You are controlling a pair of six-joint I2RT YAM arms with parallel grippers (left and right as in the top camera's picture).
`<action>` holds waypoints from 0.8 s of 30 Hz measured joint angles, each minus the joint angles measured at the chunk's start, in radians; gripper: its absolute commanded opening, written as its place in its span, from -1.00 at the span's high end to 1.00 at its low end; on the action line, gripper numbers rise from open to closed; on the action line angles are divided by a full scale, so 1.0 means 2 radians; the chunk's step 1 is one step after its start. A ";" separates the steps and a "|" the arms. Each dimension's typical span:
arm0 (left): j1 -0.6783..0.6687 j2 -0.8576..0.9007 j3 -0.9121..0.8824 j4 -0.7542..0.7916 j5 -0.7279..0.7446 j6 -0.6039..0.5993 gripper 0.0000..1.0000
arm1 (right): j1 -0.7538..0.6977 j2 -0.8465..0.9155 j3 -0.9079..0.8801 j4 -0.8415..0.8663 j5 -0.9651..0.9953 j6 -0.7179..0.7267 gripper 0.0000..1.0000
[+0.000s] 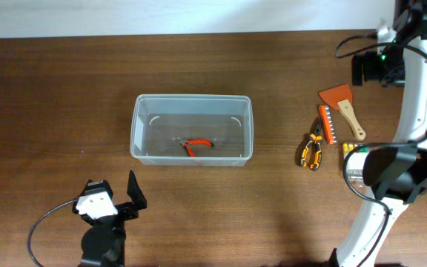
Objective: Pack container
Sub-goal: 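Move the right gripper over the orange scraper, then lower the right gripper and grasp the scraper's wooden handle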
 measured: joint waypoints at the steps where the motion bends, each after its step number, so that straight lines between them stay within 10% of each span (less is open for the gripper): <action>1: 0.000 0.000 0.000 0.000 0.000 0.000 -0.99 | -0.002 0.000 -0.020 0.013 0.001 -0.004 -0.98; 24: 0.000 0.000 0.000 0.000 0.000 0.000 -0.98 | -0.009 0.003 -0.334 0.261 0.019 -0.092 -0.85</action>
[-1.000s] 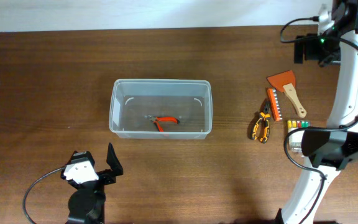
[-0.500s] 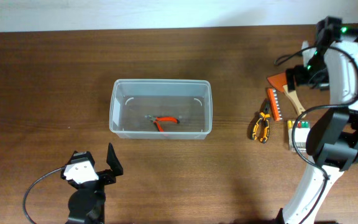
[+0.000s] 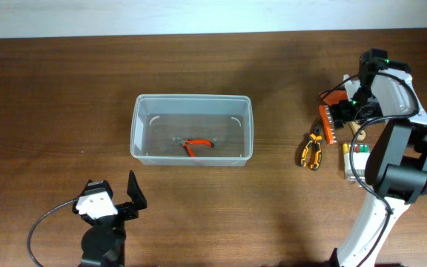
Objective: Pack container
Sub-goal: 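Lower the right gripper and grasp the scraper's wooden handle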
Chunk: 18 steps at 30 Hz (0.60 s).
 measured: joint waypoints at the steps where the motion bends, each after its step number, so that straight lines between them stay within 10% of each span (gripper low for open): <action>1: 0.000 0.000 0.000 0.000 0.000 0.000 -0.99 | 0.000 0.000 0.000 0.007 0.000 -0.003 -0.85; 18: 0.000 0.000 0.000 0.000 0.000 0.000 -0.99 | 0.000 0.000 0.000 0.046 -0.010 -0.085 -0.77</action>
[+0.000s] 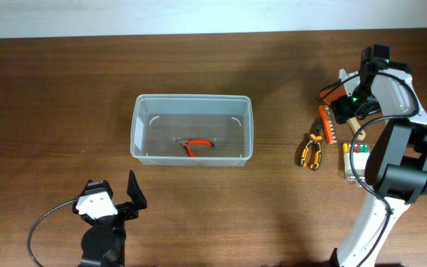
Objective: Pack container
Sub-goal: 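Lower the right gripper and grasp the scraper's wooden handle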
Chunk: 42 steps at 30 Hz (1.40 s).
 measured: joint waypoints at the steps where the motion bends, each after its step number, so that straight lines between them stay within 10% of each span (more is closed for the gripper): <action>1: 0.000 0.000 0.000 0.000 0.000 0.000 -0.99 | 0.000 0.000 0.000 0.000 0.000 -0.002 -0.77; 10: 0.000 0.000 0.000 0.000 0.000 0.000 -0.99 | 0.000 0.012 0.000 0.001 0.000 -0.007 -0.73; 17: 0.000 0.000 0.000 0.000 0.000 0.000 -0.98 | 0.000 0.023 -0.002 0.007 -0.003 -0.012 -0.12; 28: 0.000 0.000 0.000 0.000 0.000 0.000 -0.99 | -0.003 0.015 -0.025 0.033 -0.009 -0.012 -0.06; 34: 0.000 0.000 0.000 0.000 0.000 0.000 -0.99 | -0.006 0.008 -0.041 0.048 -0.017 -0.009 0.85; 42: 0.000 0.000 0.000 0.000 0.000 0.000 -0.98 | -0.008 0.009 -0.029 0.027 -0.014 0.013 0.92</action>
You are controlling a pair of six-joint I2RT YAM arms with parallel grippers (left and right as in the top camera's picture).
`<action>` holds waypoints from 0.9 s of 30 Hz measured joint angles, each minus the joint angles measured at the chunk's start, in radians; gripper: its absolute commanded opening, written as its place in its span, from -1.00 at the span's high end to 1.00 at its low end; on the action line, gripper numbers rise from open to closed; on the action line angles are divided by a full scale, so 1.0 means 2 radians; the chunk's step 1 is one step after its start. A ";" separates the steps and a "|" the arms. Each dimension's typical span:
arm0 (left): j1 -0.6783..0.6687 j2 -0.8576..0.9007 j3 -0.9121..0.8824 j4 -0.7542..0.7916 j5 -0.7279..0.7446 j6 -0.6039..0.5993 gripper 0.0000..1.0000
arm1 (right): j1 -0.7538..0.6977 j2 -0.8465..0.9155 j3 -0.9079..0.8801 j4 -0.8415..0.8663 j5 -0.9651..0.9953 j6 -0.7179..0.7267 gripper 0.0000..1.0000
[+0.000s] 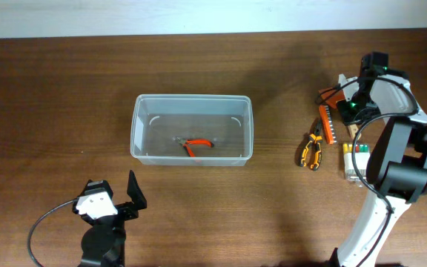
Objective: Pack container
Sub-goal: 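Lower the right gripper and grasp the scraper's wooden handle, then carry the scraper into the container and open the right gripper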
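A clear plastic container stands mid-table with small orange-handled pliers inside it. At the right lie an orange comb-like tool, yellow-and-black pliers and an orange scraper, of which only a corner of the blade shows. My right gripper is down over the scraper's handle. The wrist hides its fingers, so I cannot see how they stand. My left gripper rests at the near left, far from everything, with its fingers spread and nothing between them.
A small white and yellow box lies beside the right arm's base, just right of the yellow pliers. A grey cable loops from the left arm near the front edge.
The right wrist has shifted slightly to the right over the scraper, and less of the orange blade shows. The container, the other tools and the left arm are unchanged.
At first the right gripper was at the back right, clear of the scraper, which lay fully in view. Then it was down over the scraper's handle, covering most of it. It has stayed there with small shifts. The left arm has not moved.
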 measured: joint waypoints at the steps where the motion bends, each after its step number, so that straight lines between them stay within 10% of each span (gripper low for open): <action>1: 0.000 0.000 0.000 0.000 0.000 0.000 -0.98 | 0.000 0.003 0.009 -0.015 0.000 0.001 0.92; 18: 0.000 0.000 0.000 0.000 0.000 0.000 -0.99 | 0.076 0.015 0.525 -0.211 -0.048 0.054 0.92; 27: 0.000 0.000 0.000 0.000 0.000 0.000 -0.98 | 0.222 0.010 0.553 -0.241 -0.102 0.019 0.92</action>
